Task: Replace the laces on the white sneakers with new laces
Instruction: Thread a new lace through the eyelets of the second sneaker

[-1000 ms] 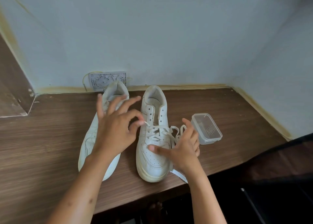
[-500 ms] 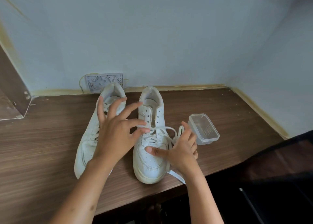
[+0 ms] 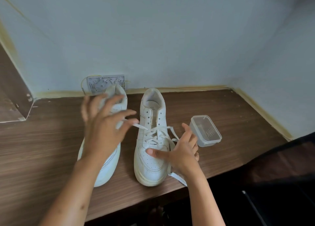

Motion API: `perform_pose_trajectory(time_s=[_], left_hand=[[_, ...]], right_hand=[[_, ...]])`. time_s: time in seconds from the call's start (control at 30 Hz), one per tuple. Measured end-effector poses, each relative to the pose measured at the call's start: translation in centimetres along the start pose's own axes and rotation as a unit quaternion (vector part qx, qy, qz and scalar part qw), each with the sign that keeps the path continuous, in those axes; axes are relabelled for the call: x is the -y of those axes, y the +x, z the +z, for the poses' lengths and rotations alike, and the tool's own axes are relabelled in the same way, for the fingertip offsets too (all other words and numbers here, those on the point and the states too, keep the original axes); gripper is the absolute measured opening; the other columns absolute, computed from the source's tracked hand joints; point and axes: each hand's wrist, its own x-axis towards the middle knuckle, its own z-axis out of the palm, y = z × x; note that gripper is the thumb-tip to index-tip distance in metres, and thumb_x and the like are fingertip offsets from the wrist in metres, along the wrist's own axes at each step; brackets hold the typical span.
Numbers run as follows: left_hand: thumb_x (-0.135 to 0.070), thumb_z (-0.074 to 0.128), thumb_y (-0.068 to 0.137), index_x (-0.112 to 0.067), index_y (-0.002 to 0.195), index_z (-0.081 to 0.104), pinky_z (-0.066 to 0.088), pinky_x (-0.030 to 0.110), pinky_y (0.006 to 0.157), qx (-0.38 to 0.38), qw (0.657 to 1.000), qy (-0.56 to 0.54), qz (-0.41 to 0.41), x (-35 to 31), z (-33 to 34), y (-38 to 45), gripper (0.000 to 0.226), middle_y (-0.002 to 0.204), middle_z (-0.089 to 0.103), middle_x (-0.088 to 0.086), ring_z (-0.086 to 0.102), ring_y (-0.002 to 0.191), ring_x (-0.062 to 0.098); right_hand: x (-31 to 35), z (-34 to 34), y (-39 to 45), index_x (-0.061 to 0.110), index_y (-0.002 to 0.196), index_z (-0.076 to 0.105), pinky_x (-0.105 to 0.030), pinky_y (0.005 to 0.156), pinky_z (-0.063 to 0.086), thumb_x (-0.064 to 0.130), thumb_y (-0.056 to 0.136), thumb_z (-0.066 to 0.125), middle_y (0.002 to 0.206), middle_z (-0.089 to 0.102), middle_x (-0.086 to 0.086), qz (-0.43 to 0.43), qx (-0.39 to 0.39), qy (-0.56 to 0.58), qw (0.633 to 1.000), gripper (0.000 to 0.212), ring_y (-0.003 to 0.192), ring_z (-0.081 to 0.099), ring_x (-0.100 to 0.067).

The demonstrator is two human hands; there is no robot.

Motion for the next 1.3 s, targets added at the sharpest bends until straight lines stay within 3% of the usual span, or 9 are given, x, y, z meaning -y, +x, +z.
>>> perform_pose_trajectory(time_s=[0.1,0.2,0.37,0.5,0.63,0.8,0.93,1.1,1.3], left_hand=[[-0.048,0.075,0.077,-0.037,0.076,0.077,0.01,0.055,0.117,0.045,0.996,-0.02,0.07,-2.3,1.2,-0.2,0.011,0.117,0.067,-0.014,0.046,0.126,0.024],[-0.034,0.081,0.076,-0.035,0.072,0.074,0.009,0.054,0.117,0.047,0.997,-0.013,0.057,-2.6,1.5,-0.4,0.008,0.105,0.068,-0.017,0.048,0.123,0.022],[-0.033,0.059,0.092,-0.022,0.088,0.069,0.021,0.054,0.112,-0.056,0.993,0.051,-0.091,0.2,0.4,-0.2,0.015,0.1,0.067,-0.003,0.051,0.113,0.027],[-0.036,0.057,0.094,-0.019,0.098,0.068,0.024,0.06,0.108,-0.052,0.979,0.055,-0.19,2.3,-0.8,-0.4,0.021,0.11,0.062,0.002,0.045,0.118,0.033],[-0.052,0.061,0.085,-0.029,0.097,0.075,0.022,0.057,0.109,-0.01,0.998,0.016,-0.056,0.8,-0.3,0.1,0.029,0.119,0.064,-0.006,0.045,0.121,0.03],[-0.052,0.066,0.079,-0.037,0.071,0.075,0.011,0.052,0.116,0.043,0.997,-0.023,0.052,-1.6,1.3,-0.2,0.02,0.094,0.068,-0.02,0.052,0.117,0.019],[-0.046,0.065,0.085,-0.03,0.074,0.074,0.017,0.053,0.112,-0.034,0.998,0.028,-0.049,-0.2,0.6,-0.1,0.021,0.089,0.069,-0.014,0.056,0.108,0.022],[-0.046,0.068,0.088,-0.024,0.088,0.076,0.02,0.058,0.111,-0.06,0.975,0.058,-0.208,2.6,-1.6,-0.1,0.023,0.107,0.068,-0.007,0.047,0.117,0.029],[-0.057,0.063,0.08,-0.036,0.087,0.078,0.013,0.055,0.113,0.027,0.999,-0.009,0.035,-1.0,0.3,0.2,0.026,0.114,0.068,-0.015,0.05,0.12,0.027]], right_hand=[[-0.1,0.1,0.0,0.034,0.149,-0.006,-0.059,0.119,0.004,0.066,0.039,0.089,0.156,0.0,0.001,-0.005,-0.005,0.007,1.0,0.148,0.147,-0.002,-0.023],[-0.2,0.1,-0.1,0.035,0.149,-0.004,-0.058,0.119,0.004,0.067,0.039,0.088,0.155,0.001,0.001,-0.007,-0.006,0.009,1.0,0.147,0.147,-0.002,-0.023],[-0.1,0.0,-0.3,0.033,0.15,-0.004,-0.059,0.119,0.004,0.066,0.041,0.088,0.156,0.001,0.0,-0.016,0.01,0.015,1.0,0.145,0.147,-0.002,-0.024],[0.0,0.1,-0.2,0.033,0.149,-0.003,-0.058,0.119,0.003,0.066,0.041,0.088,0.155,0.001,0.001,-0.018,0.011,0.015,1.0,0.145,0.147,-0.002,-0.024],[0.0,0.1,-0.1,0.033,0.15,-0.002,-0.058,0.119,0.003,0.065,0.04,0.088,0.155,0.002,0.001,-0.017,0.01,0.016,1.0,0.145,0.147,-0.001,-0.023],[0.0,0.1,-0.1,0.034,0.15,-0.002,-0.056,0.119,0.004,0.066,0.041,0.088,0.155,0.002,0.001,-0.015,0.009,0.013,1.0,0.145,0.147,-0.001,-0.022],[0.0,0.1,-0.2,0.034,0.15,-0.003,-0.058,0.119,0.004,0.064,0.042,0.088,0.155,0.0,0.002,-0.014,0.017,0.02,1.0,0.144,0.147,-0.002,-0.022],[0.0,0.0,-0.2,0.034,0.15,-0.003,-0.058,0.119,0.004,0.065,0.043,0.088,0.156,-0.001,0.001,-0.014,0.019,0.014,1.0,0.143,0.148,-0.002,-0.023],[0.1,0.0,-0.2,0.034,0.15,-0.002,-0.057,0.119,0.006,0.064,0.044,0.088,0.156,0.0,0.002,-0.013,0.018,0.015,1.0,0.142,0.147,0.0,-0.023]])
